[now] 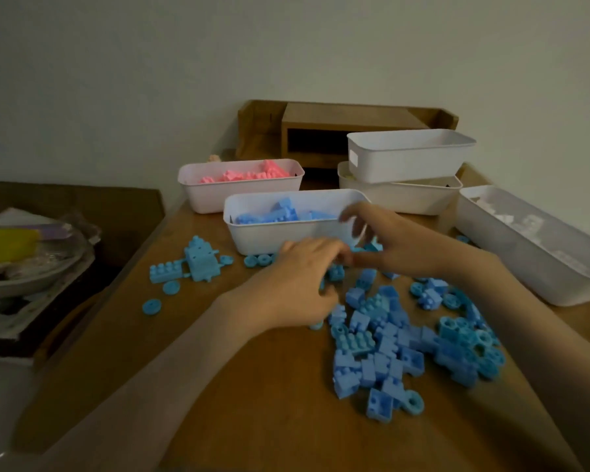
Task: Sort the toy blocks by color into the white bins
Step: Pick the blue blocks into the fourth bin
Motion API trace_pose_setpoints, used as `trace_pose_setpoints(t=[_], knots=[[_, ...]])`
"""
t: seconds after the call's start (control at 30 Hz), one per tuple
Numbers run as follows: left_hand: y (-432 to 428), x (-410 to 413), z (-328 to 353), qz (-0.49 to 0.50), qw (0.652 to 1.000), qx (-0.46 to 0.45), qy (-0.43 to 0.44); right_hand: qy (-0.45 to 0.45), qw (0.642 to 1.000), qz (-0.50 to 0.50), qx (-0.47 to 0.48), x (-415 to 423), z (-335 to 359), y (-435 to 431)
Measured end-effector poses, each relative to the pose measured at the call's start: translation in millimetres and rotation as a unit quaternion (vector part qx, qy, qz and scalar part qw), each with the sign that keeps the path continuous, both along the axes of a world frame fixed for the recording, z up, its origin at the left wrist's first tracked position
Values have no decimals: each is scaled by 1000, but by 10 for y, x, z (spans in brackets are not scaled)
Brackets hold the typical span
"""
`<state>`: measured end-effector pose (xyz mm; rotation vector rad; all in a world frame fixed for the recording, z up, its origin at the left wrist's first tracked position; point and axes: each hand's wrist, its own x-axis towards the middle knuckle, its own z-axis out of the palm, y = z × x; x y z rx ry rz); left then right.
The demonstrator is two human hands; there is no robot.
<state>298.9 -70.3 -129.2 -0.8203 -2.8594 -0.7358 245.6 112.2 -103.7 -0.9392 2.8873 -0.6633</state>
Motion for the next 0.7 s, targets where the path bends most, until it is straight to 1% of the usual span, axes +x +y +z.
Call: trace_pose_setpoints(t=[0.07, 0.13, 0.2, 0.27, 0.33, 0.43, 0.5, 0.6, 0.7], knots=[[46, 69, -15, -25, 999, -35, -28, -78, 994, 8, 72, 155, -2, 120], [53, 82, -30, -29, 997, -60, -39, -124, 987, 2, 104, 321, -22, 216], [63, 61, -94, -45, 992, -112, -26, -129, 984, -6, 124, 423, -77, 286], [63, 26, -168, -53, 989, -140, 4, -99, 985, -21, 140, 452, -146, 330], [40, -9, -226, -43, 993, -109, 33, -48, 990, -43, 129, 449, -204, 372], [17, 0, -242, -17, 999, -7, 48, 21, 994, -76, 73, 436, -248, 466], [43, 32, -243, -10, 997, 32, 66, 51, 994, -95, 34, 429, -268, 513], [93, 69, -262, -28, 996, 54, 66, 53, 991, -126, 1, 409, -320, 545], [82, 72, -277, -33, 998, 40, 47, 30, 989, -142, -13, 376, -370, 558]])
